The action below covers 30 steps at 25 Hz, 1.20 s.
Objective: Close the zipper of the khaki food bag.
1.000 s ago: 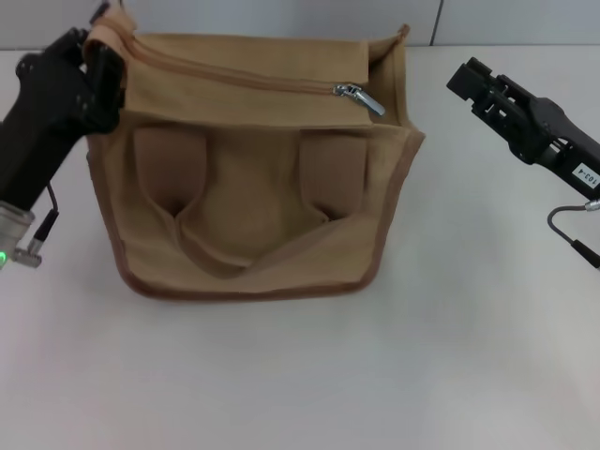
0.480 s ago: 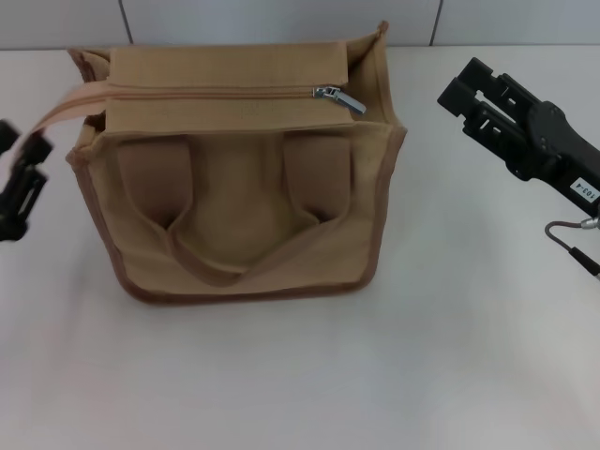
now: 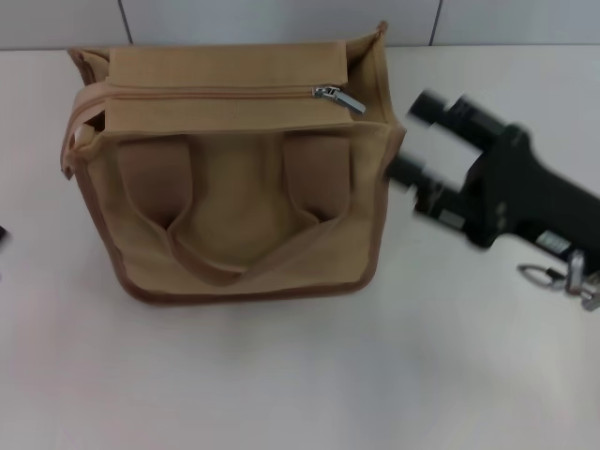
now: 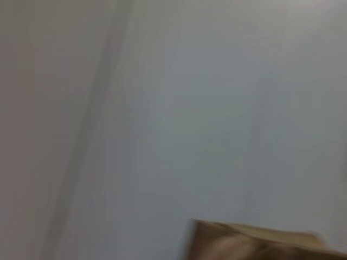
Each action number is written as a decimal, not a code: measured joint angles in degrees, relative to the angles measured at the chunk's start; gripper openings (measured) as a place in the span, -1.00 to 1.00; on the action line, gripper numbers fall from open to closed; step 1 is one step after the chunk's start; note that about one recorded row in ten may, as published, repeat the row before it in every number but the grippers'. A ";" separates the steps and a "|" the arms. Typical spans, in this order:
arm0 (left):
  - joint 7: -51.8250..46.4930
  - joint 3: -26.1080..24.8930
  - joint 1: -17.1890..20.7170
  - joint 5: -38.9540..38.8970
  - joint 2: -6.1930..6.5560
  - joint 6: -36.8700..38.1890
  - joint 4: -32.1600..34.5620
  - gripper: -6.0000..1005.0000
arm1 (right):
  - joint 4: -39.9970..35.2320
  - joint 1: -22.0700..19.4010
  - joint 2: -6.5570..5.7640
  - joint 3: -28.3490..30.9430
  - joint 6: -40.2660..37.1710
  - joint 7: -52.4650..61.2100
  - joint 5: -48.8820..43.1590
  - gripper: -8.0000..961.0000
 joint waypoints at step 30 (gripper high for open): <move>2.39 21.26 -6.85 9.99 -1.48 -3.14 5.12 0.56 | -0.20 6.65 0.58 -10.44 10.91 -2.17 -17.34 0.51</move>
